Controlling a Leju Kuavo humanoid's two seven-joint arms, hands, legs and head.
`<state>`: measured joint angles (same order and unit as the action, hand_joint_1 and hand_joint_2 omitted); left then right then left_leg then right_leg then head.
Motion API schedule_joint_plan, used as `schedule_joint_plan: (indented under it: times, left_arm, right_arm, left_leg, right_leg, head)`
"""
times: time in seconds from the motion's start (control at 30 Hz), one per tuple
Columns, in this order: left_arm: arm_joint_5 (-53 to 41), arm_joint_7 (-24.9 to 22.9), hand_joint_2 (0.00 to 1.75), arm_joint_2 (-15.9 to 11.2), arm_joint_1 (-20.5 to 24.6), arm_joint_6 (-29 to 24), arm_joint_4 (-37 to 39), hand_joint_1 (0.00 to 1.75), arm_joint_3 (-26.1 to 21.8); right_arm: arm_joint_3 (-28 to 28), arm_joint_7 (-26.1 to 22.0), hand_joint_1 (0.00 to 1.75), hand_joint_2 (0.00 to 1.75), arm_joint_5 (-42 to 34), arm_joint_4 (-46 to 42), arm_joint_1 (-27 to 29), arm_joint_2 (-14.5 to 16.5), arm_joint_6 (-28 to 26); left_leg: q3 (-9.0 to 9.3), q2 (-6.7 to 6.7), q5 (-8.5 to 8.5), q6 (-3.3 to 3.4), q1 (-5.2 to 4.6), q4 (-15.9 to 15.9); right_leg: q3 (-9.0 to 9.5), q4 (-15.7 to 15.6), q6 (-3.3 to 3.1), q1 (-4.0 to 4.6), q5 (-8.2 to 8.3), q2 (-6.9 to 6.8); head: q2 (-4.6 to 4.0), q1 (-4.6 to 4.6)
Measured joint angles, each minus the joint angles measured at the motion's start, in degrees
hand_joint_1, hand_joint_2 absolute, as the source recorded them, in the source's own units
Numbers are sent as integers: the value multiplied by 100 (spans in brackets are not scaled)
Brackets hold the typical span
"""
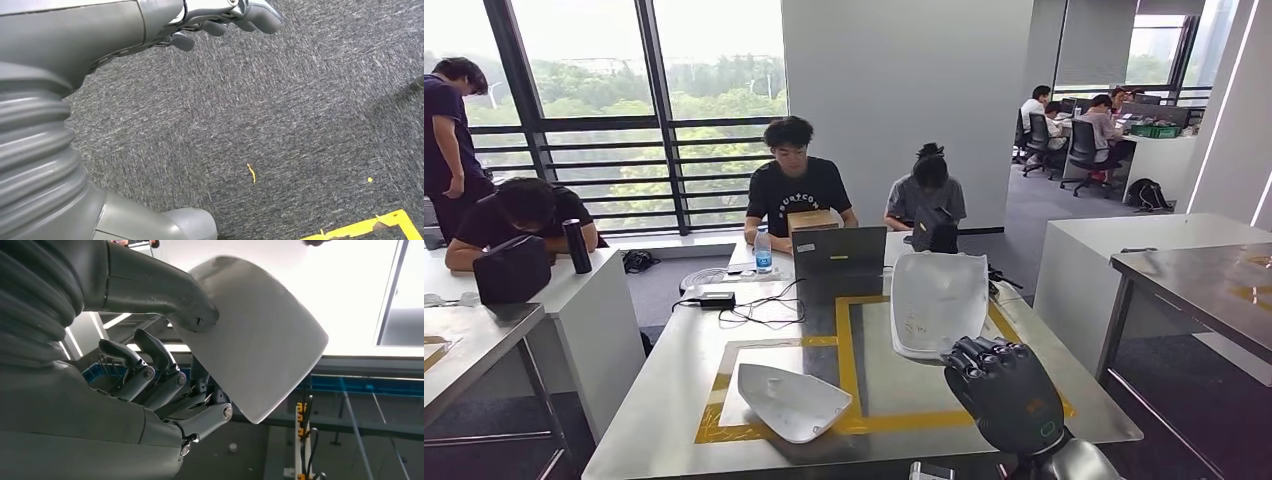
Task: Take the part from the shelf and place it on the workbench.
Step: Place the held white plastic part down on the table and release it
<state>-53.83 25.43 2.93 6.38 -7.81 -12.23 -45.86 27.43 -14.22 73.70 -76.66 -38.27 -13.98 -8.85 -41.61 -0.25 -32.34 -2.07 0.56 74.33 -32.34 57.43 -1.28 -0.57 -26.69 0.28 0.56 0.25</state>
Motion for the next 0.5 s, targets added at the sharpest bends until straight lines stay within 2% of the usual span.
schedule_joint_plan:
  times: [0.03,0.07,0.1,0.13,0.17,0.27,0.3,0.33,0.37,0.43,0.47,0.5]
  left_arm:
    - [0,2,175,-1,-4,0,0,0,0]
    - [-1,3,175,-2,-6,0,0,0,0]
    - [-1,3,175,-3,-4,1,1,0,0]
    - [-2,1,175,-3,0,2,2,0,0]
    - [-3,-1,175,-3,1,4,3,0,0]
    - [-3,0,175,-1,-6,9,1,0,0]
    - [-2,2,175,1,-6,9,1,0,0]
    - [-2,3,175,2,-5,9,1,0,0]
    - [-2,3,175,2,-5,9,1,0,0]
    - [-2,3,175,1,-7,9,1,0,0]
    - [-2,3,175,1,-9,9,1,0,0]
    - [-2,3,175,1,-11,9,1,0,0]
  right_arm:
    - [0,2,175,175,-4,8,5,-2,-2]
    - [0,6,175,175,-13,13,6,-5,-7]
    - [0,9,175,175,-23,16,5,-13,-13]
    - [0,13,175,175,-33,16,7,-27,-21]
    - [0,13,175,175,-42,16,11,-43,-29]
    - [0,12,175,175,-66,10,34,-103,-53]
    - [0,12,175,175,-76,5,35,-125,-60]
    - [0,12,175,175,-84,0,35,-146,-66]
    - [0,12,175,175,-92,-3,40,-165,-72]
    - [0,13,175,175,-101,-4,71,-195,-75]
    - [0,13,175,175,-102,-4,94,-207,-74]
    - [0,13,175,175,-103,-4,112,-217,-73]
  left_leg:
    - [85,2,241,-4,10,-289]
    - [238,6,502,-6,22,-710]
    - [406,8,676,-5,24,-1088]
    - [525,8,766,18,23,-1353]
    - [587,6,775,50,17,-1484]
    - [622,-4,713,187,5,-1524]
    - [646,-5,698,228,13,-1535]
    - [673,-3,684,267,25,-1547]
    - [695,-1,665,296,29,-1552]
    - [728,1,620,325,26,-1550]
    - [752,0,596,327,24,-1549]
    - [784,-3,569,324,23,-1547]
  right_leg:
    - [43,13,15,-6,-42,4]
    - [86,30,36,-11,-88,7]
    - [112,48,66,-5,-134,11]
    - [124,63,97,2,-167,16]
    - [125,67,128,12,-189,21]
    - [139,65,223,13,-234,21]
    - [109,155,255,7,-290,14]
    - [6,369,285,4,-394,8]
    - [-180,717,308,-1,-536,2]
    - [-683,1538,332,-3,-795,0]
    - [-870,1777,332,-4,-802,-1]
    - [-945,1782,323,-4,-682,-1]
  head:
    - [0,-3]
    - [0,-6]
    - [0,-10]
    - [0,-13]
    - [1,-13]
    - [1,-4]
    - [1,-1]
    - [1,5]
    - [1,10]
    - [1,16]
    - [1,18]
    - [1,20]
